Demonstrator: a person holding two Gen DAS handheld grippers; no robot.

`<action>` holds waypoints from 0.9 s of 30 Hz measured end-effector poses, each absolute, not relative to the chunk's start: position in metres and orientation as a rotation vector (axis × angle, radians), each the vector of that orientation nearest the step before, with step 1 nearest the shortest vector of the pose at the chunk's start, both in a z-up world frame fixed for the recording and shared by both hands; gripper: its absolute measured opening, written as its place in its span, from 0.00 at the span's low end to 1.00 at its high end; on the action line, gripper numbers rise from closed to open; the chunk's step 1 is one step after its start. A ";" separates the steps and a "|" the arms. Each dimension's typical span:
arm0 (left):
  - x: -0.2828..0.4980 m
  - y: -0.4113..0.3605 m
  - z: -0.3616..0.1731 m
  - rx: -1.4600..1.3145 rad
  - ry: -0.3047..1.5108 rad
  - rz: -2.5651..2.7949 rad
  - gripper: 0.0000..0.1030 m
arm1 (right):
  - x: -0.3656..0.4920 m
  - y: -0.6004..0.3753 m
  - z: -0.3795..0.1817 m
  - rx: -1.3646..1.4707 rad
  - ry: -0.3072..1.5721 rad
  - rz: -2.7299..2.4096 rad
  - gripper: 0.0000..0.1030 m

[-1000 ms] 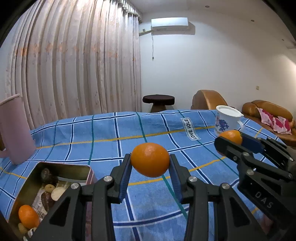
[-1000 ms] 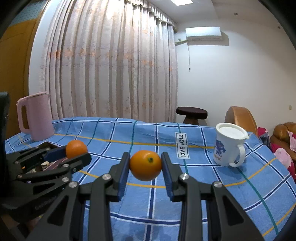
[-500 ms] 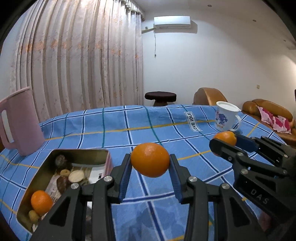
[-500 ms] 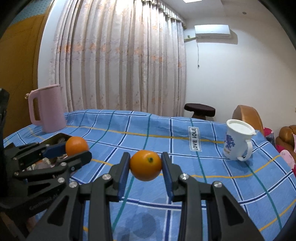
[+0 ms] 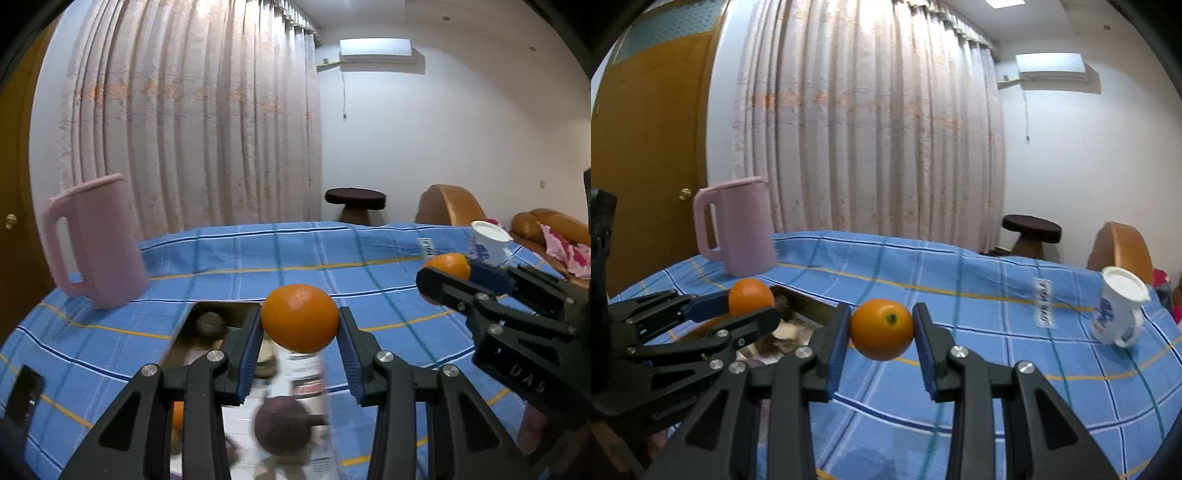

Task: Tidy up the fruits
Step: 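Carry both held mandarins over the tin box, then open both grippers to drop the mandarins into the tin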

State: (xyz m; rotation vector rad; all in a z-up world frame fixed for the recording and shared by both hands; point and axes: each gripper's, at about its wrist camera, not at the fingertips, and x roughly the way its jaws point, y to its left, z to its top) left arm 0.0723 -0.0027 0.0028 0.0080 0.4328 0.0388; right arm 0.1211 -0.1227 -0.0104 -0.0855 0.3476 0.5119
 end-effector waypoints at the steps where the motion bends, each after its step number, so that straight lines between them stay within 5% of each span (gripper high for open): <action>1: 0.071 0.003 0.003 0.008 0.434 0.051 0.41 | 0.121 -0.118 -0.008 -0.085 0.347 0.524 0.36; 27: 0.075 0.088 -0.045 -0.074 0.609 0.171 0.41 | 0.153 0.000 -0.063 -0.184 0.603 0.714 0.37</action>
